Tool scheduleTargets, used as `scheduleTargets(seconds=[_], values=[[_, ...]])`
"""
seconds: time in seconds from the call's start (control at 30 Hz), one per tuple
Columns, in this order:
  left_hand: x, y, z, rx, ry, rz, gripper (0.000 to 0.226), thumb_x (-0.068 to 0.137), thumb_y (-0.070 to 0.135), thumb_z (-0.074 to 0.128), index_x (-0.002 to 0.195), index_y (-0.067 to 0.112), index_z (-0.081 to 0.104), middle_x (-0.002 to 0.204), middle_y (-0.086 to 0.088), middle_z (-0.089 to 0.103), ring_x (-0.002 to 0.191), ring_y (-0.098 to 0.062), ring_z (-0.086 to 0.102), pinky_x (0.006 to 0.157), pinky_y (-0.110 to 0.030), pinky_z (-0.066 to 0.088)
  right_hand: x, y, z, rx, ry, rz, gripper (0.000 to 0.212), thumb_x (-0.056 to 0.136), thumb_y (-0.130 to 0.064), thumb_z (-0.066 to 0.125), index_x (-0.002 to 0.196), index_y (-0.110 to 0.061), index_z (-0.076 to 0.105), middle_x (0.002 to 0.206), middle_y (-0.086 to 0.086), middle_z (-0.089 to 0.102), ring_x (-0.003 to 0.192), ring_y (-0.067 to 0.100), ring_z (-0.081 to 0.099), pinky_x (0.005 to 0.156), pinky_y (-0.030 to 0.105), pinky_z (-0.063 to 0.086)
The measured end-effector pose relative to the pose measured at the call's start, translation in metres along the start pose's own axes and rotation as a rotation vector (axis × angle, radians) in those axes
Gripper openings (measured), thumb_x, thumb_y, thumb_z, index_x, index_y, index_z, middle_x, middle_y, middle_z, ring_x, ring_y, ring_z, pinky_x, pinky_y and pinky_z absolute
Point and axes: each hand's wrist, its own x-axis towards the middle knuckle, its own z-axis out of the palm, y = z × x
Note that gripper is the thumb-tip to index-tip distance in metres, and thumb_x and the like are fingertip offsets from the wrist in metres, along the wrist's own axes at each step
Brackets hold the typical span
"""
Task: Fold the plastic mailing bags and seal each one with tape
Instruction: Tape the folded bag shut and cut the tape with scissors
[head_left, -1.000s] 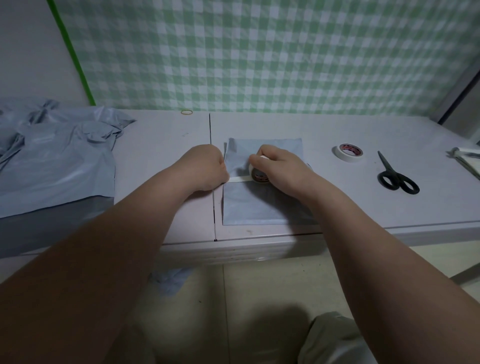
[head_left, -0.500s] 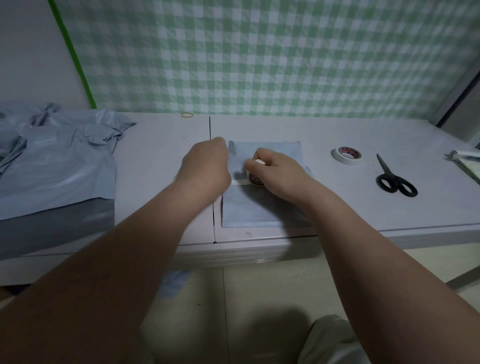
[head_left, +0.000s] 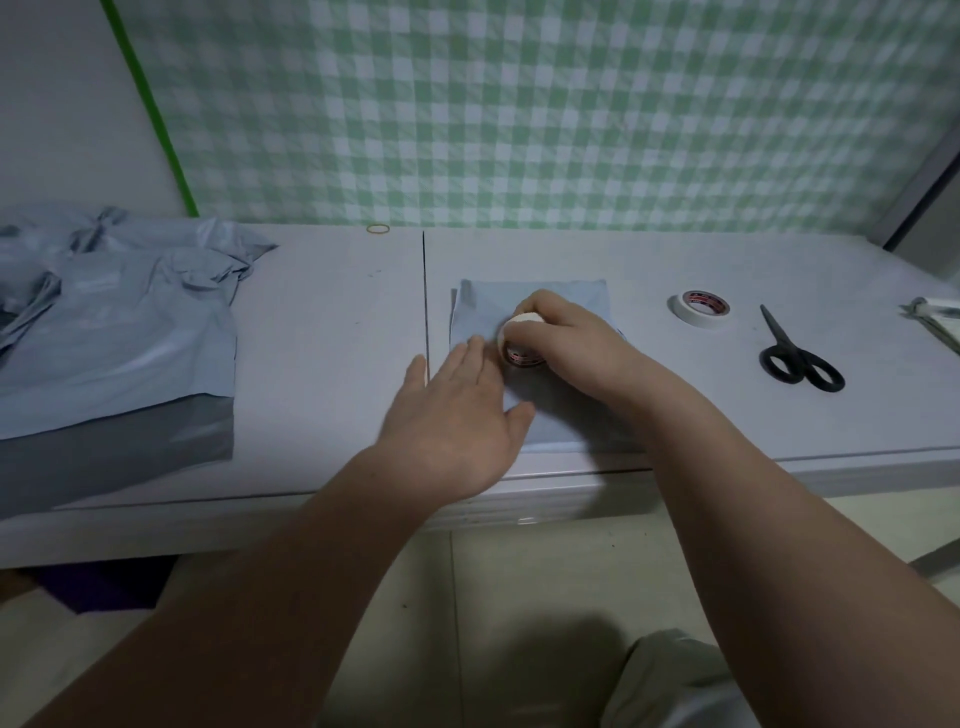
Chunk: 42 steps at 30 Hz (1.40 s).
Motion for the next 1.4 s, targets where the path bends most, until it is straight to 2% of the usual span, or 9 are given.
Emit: scheduleTargets(seconds=[0.07,0.1,0.2,0.3,0.6,0.87,1.17,1.3,1.4], values=[[0.0,0.0,0.0,0.026,-0.042,-0.015,0.07,0.097,0.053,0.016,0.153,0.014,-0.001,0.161,-0.002,-0.002,0.147,-0.012,-0.005,0.118,-0.045,-0.003,-0.002,0.005,-0.003,0.064,0.01,0.022,0.019,0.083,-0.025,0.064,0.1,-0.018,0.061,0.095,-0.002,0.065,0.084,0.011,0.057,0.068,0.024,0.042],[0.0,0.001,0.0,0.031,-0.056,-0.021,0.071,0.097,0.054,0.015,0.153,0.014,-0.003,0.161,-0.002,-0.005,0.147,-0.012,-0.007,0.118,-0.044,-0.004,-0.003,0.008,-0.003,0.009,0.041,0.01,0.021,0.082,-0.021,0.065,0.102,-0.019,0.062,0.093,-0.003,0.065,0.083,0.011,0.057,0.066,0.023,0.04],[-0.002,0.003,-0.003,0.039,-0.084,-0.033,0.072,0.097,0.055,0.014,0.153,0.013,-0.005,0.161,-0.002,-0.008,0.147,-0.012,-0.01,0.118,-0.044,-0.005,-0.004,0.017,0.002,-0.225,0.213,-0.08,0.013,0.084,-0.015,0.061,0.096,-0.016,0.067,0.089,0.001,0.067,0.083,0.017,0.057,0.067,0.026,0.036],[-0.003,0.004,-0.003,0.043,-0.084,-0.042,0.073,0.096,0.056,0.014,0.153,0.013,-0.004,0.161,-0.002,-0.008,0.147,-0.011,-0.01,0.118,-0.046,-0.005,-0.005,0.019,0.006,-0.277,0.3,-0.131,0.013,0.088,-0.015,0.056,0.092,-0.016,0.068,0.088,0.003,0.069,0.084,0.021,0.058,0.072,0.029,0.039],[-0.004,0.004,-0.005,0.062,-0.132,-0.049,0.075,0.095,0.059,0.011,0.152,0.012,-0.006,0.16,-0.002,-0.012,0.146,-0.013,-0.013,0.117,-0.049,-0.007,-0.005,0.021,-0.004,-0.408,0.318,-0.136,0.024,0.088,-0.01,0.049,0.101,-0.016,0.068,0.096,0.008,0.069,0.091,0.029,0.06,0.075,0.033,0.046],[-0.005,0.004,-0.007,0.056,-0.138,-0.049,0.075,0.095,0.059,0.011,0.152,0.013,-0.006,0.16,-0.002,-0.013,0.146,-0.013,-0.012,0.117,-0.049,-0.007,-0.009,0.018,-0.013,-0.546,0.323,-0.165,0.023,0.084,-0.008,0.045,0.093,-0.011,0.066,0.092,0.013,0.064,0.089,0.034,0.055,0.07,0.036,0.043],[-0.004,0.004,-0.008,0.046,-0.148,-0.049,0.075,0.094,0.062,0.01,0.152,0.017,-0.006,0.16,-0.001,-0.014,0.146,-0.012,-0.013,0.117,-0.049,-0.007,-0.02,0.009,-0.006,-0.805,0.319,-0.177,0.037,0.092,-0.007,0.04,0.127,-0.013,0.051,0.109,0.014,0.05,0.089,0.038,0.056,0.065,0.035,0.037],[-0.004,0.006,-0.008,0.048,-0.159,-0.058,0.073,0.092,0.065,0.006,0.152,0.025,-0.006,0.16,-0.001,-0.015,0.146,-0.014,-0.014,0.117,-0.05,-0.007,-0.022,0.012,-0.002,-0.848,0.322,-0.176,0.049,0.094,-0.009,0.039,0.142,-0.021,0.035,0.114,0.012,0.047,0.095,0.035,0.055,0.064,0.035,0.037],[-0.005,0.01,-0.011,0.045,-0.186,-0.075,0.071,0.09,0.068,0.004,0.151,0.033,-0.006,0.159,-0.003,-0.016,0.146,-0.016,-0.015,0.116,-0.052,-0.008,-0.022,0.018,0.0,-0.827,0.335,-0.187,0.053,0.096,-0.014,0.04,0.145,-0.03,0.03,0.114,0.01,0.047,0.094,0.032,0.055,0.064,0.034,0.037]])
